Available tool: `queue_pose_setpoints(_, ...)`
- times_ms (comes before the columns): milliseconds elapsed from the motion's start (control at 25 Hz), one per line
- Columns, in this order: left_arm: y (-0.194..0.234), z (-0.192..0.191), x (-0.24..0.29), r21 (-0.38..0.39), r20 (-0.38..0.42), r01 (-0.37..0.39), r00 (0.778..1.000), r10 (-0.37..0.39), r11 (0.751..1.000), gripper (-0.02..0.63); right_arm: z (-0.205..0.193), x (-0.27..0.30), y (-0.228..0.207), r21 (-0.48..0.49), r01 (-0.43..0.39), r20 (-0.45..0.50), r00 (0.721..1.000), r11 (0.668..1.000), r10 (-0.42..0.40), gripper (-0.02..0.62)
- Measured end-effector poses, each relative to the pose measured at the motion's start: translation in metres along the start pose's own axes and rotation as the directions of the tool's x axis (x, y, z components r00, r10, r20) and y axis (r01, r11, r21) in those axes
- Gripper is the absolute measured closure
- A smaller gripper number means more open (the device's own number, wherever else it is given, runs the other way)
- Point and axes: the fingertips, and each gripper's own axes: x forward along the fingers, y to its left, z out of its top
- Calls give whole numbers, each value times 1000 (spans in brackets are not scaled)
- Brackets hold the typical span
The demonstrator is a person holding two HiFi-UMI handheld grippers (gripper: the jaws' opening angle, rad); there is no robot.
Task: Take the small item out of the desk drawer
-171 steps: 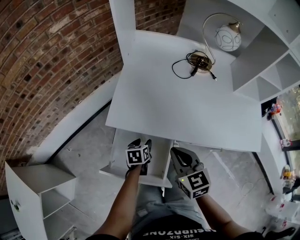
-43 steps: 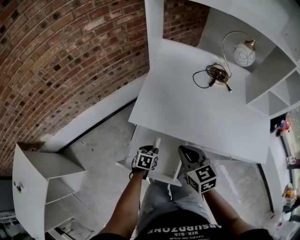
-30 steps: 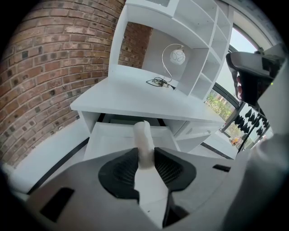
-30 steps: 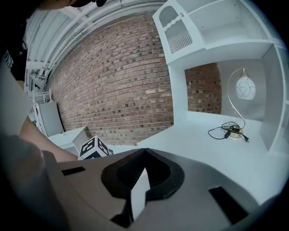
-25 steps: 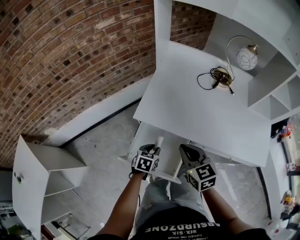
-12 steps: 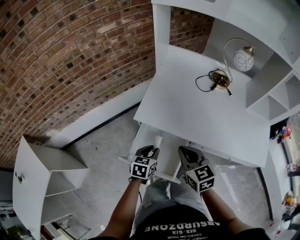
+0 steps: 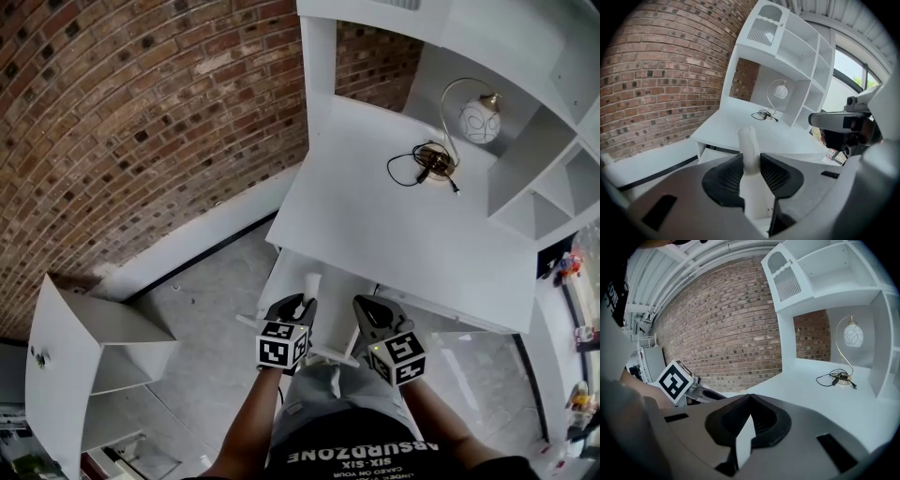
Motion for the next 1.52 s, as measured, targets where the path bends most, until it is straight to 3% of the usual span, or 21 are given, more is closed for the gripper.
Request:
queue_pose_setpoints(520, -17, 30, -22, -19, 79, 15, 997, -13, 1000, 491, 0, -6, 12, -22, -27, 1, 1000, 999, 27, 597)
queue_pose_setpoints(1520, -35, 39, -45, -56, 118, 59, 992, -52, 997, 491, 0, -10, 16, -40, -34, -16, 999, 999, 33, 597)
